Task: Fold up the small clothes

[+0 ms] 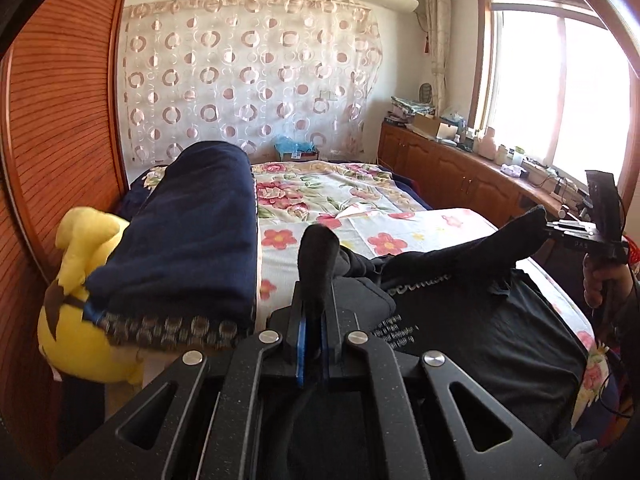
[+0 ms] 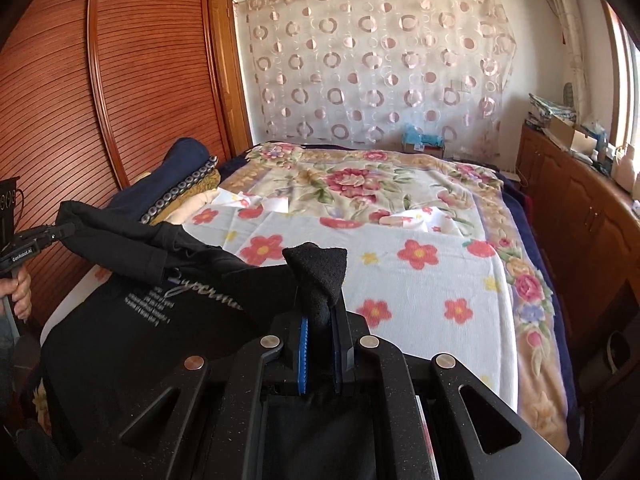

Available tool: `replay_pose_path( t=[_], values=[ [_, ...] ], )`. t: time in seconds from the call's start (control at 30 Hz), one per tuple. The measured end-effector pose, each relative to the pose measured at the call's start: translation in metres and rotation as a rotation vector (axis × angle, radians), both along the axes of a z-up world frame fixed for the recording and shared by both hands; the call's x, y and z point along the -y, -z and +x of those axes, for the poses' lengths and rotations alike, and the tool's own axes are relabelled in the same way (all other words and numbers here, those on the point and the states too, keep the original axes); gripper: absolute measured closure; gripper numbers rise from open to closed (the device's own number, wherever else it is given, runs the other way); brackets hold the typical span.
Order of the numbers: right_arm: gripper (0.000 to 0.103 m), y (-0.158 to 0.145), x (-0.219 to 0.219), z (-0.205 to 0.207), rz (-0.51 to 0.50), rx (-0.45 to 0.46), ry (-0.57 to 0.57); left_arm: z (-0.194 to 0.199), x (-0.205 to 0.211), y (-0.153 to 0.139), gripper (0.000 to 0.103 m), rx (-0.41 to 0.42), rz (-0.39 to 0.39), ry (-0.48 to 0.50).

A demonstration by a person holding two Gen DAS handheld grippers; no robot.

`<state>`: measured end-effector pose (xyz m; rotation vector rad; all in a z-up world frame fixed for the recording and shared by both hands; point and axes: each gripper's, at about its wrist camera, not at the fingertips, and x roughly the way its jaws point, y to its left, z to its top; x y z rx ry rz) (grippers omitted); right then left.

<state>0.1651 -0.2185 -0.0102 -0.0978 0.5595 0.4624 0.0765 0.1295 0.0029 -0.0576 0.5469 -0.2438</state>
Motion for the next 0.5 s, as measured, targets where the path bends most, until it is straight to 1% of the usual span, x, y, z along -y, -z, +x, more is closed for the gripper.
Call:
replay_pose_path(
  t=[0.07,0.13,0.2,0.27,0.3,0.37,0.43,0.5],
  values=[
    [0.094,0.004,0.002,-0.02,-0.012,0.001,0.005,-0.018,0.002,0.004,0.097,0.004,-0.009,-0.003],
    [0.094,0.006,0.011,-0.043,0.005,-0.003,0.007,-0.037,0.003,0.006,0.097,-0.002,-0.013,0.0],
    [0.094,0.008,0.02,-0.065,0.024,-0.015,0.001,-0.049,0.005,0.004,0.097,0.004,0.01,0.002],
    [0.094,0.011,0.025,-0.082,-0.003,-0.019,-0.005,-0.059,0.004,0.0,0.097,0.023,0.036,0.001],
    [0.094,0.011,0.029,-0.091,-0.019,-0.017,-0.006,-0.062,0.001,-0.001,0.097,0.028,0.037,-0.002],
    [0.094,0.007,0.037,-0.104,-0.018,-0.007,0.004,-0.068,-0.007,-0.003,0.097,0.032,0.019,-0.02],
    [0.094,0.0,0.05,-0.116,0.011,-0.003,0.022,-0.078,-0.013,-0.003,0.097,0.027,-0.005,-0.029],
    [0.094,-0.004,0.057,-0.128,0.008,0.0,0.028,-0.088,-0.017,-0.002,0.097,0.031,-0.006,-0.042]
  ],
)
